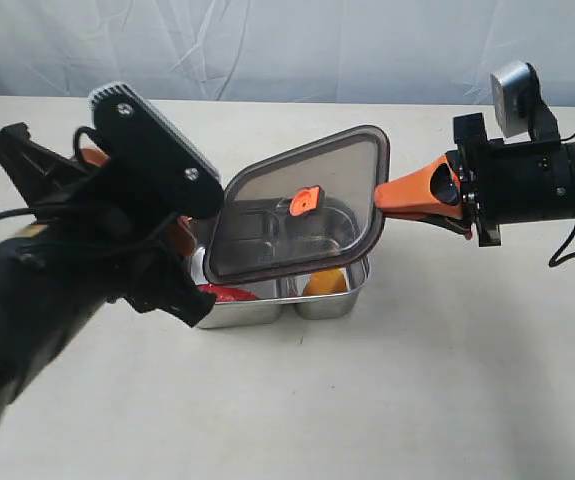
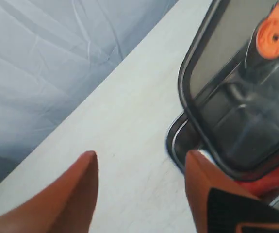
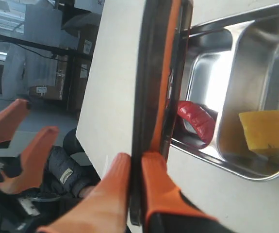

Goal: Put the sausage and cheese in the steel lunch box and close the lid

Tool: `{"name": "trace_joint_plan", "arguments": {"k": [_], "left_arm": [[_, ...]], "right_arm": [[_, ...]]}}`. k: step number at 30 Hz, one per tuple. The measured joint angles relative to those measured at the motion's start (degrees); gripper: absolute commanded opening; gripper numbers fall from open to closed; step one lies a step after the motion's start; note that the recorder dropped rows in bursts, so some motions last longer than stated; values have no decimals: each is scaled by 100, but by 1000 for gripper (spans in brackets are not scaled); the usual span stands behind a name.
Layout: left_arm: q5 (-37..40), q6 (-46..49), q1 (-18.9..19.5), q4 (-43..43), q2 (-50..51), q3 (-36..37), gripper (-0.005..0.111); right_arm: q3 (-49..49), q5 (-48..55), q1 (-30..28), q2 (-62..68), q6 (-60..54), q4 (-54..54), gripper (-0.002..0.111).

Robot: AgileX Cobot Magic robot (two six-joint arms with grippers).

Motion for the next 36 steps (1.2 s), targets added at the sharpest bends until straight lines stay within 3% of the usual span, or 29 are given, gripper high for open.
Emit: {"name": "trace_joint_plan", "arguments": {"k": [9, 17, 27, 32, 36], "left_arm": [[73, -473, 0, 0, -949, 449, 52], [-4, -881, 0, 0, -1017, 1069, 50], [-191, -1741, 0, -11, -1017, 1410, 50], [46, -1981, 407, -11, -1017, 1423, 50], [928, -2112, 977, -11, -1017, 1426, 50]], "right_arm": [[-269, -215, -96, 428, 0, 100, -1], [-282, -202, -163, 482, 0, 320, -1], [-728, -202, -188, 492, 0, -219, -1], [-843, -202, -188, 492, 0, -332, -1], [-852, -202, -188, 492, 0, -320, -1]]}}
